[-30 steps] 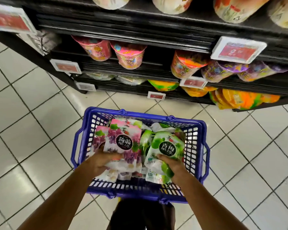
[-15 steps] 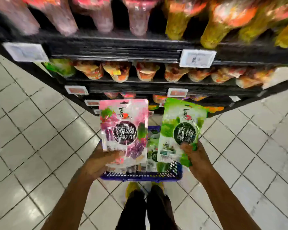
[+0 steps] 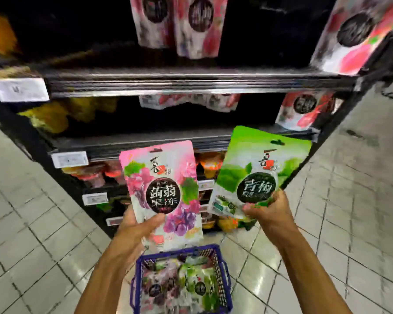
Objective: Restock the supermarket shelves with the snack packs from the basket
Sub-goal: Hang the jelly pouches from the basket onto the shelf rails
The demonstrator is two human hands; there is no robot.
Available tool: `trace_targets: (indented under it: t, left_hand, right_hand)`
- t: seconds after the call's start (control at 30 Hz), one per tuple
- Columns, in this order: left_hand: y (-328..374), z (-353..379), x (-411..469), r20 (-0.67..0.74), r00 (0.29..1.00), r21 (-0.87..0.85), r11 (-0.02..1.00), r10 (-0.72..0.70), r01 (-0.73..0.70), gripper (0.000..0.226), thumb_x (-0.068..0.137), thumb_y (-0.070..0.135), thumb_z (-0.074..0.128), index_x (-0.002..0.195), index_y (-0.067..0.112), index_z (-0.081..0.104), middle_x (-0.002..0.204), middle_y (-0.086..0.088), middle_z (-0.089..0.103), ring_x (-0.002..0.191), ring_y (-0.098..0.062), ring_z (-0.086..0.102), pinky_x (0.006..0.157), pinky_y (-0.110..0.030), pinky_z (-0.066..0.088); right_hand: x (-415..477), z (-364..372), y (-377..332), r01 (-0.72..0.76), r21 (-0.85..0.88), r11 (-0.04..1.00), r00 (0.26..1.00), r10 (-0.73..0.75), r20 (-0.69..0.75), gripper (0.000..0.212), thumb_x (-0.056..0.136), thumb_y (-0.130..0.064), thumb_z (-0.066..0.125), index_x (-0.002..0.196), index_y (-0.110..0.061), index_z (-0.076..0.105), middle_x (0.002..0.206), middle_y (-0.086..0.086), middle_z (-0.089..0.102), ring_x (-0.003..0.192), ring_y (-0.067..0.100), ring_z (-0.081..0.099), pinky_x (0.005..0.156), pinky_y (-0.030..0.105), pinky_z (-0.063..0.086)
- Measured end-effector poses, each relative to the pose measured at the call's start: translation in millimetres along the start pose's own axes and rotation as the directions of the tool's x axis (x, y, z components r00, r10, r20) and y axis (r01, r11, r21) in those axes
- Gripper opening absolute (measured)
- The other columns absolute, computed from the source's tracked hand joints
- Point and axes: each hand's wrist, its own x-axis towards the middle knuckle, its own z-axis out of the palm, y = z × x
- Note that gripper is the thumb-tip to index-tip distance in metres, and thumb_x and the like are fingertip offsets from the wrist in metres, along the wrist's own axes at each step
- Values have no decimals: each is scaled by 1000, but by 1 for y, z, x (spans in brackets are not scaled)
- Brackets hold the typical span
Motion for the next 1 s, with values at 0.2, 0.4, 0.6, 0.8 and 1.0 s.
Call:
trace_targets:
  t: [0.2,0.4,0.6,0.8,1.0]
  left_hand:
    - [65,52,2,99,976,66,977,195,-202,61,47,21,94,103,22,71,92,-3,77,76,-16,74,56,-27,57]
    - [110,116,13,210,924,84,936,319,-342,53,62,9,76,113,8,65,97,-10,76,79,-20,74,56,-27,57]
    - [143,177,29,228,860,104,867,457,-488,44,61,12,88,101,17,70,97,-11,77,85,-27,74,63,-28,58]
    - [163,234,55,192,842,83,847,503,-525,63,50,36,91,107,19,70,104,-13,75,93,-33,73,71,-36,59]
    - [175,280,75,148,812,82,811,564,-579,56,52,33,90,105,25,71,103,-12,75,92,-32,73,71,-40,60]
  right_hand:
    - [-6,-17,-77,192,-13,981,972,-192,-134,45,52,-17,89,95,-9,74,91,8,77,81,23,74,69,34,60]
    - [1,-46,-125,260,25,965,937,-246,-248,57,44,-41,97,94,-28,72,94,5,77,86,26,75,70,46,61]
    - [23,-88,-169,366,32,930,889,-340,-306,78,44,-55,93,111,-25,66,105,3,75,98,28,72,86,59,55]
    - [65,-128,-210,367,193,910,929,-347,-130,64,65,-38,83,121,-16,62,113,7,73,105,29,70,96,56,51]
    - [102,-151,-246,416,226,881,896,-439,64,74,47,-14,88,116,-5,64,105,17,74,87,31,71,58,33,59]
